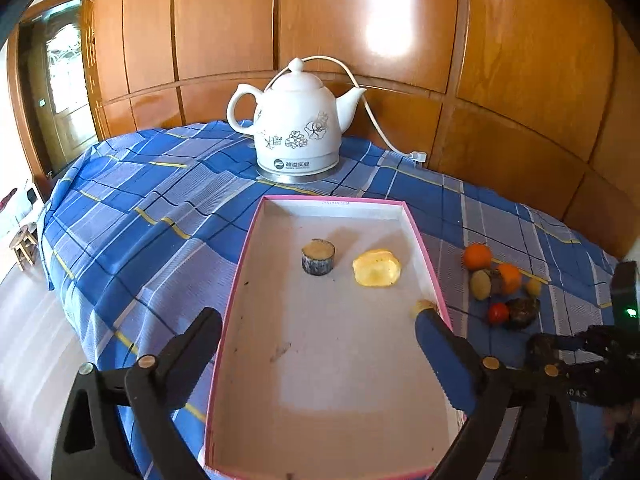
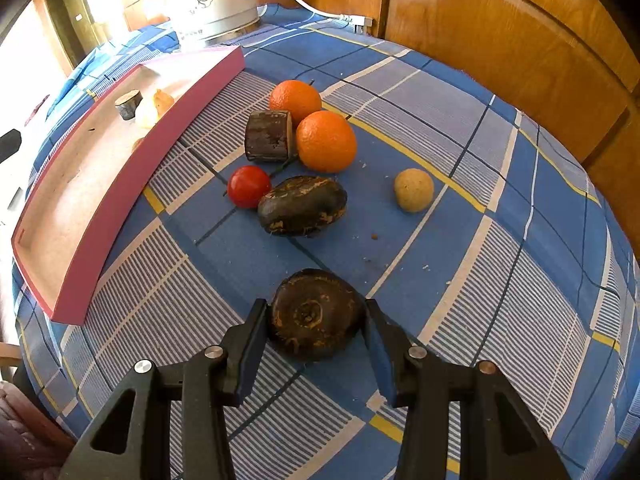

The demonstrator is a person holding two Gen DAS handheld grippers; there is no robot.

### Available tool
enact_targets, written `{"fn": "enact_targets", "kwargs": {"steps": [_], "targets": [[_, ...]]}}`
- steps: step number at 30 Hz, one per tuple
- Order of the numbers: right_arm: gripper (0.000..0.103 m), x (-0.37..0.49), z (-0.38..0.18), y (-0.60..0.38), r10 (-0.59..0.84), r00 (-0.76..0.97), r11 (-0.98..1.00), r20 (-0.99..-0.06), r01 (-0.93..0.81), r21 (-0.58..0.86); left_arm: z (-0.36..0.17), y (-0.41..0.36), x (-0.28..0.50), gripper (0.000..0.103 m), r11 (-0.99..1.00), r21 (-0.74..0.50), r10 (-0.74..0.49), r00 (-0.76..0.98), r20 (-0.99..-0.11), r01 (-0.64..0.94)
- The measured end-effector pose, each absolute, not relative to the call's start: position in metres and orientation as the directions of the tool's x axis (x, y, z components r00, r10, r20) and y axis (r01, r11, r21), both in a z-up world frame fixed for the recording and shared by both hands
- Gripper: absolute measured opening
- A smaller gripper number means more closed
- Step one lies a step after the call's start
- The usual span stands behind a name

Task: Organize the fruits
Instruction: 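Withdraw the open left gripper from the tray, then lower the dark brown round tuber into the tray and open the right gripper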

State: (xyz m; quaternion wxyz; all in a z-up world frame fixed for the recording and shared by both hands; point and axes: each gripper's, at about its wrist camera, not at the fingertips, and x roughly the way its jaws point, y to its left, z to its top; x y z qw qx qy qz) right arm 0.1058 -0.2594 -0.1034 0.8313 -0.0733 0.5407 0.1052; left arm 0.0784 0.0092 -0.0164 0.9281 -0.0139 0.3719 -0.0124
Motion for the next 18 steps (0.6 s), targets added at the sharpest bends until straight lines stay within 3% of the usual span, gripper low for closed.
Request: {"fn": "enact_targets", "kwargs": {"steps": [18], "targets": [[0.047, 0.092, -0.098, -0.249, 0.017, 0.382, 0.967, -0.924, -0.242, -0.083, -0.009, 0.033, 0.040, 0.103, 0.998, -0.010, 0.038, 0.757, -0.653, -0.059]]}}
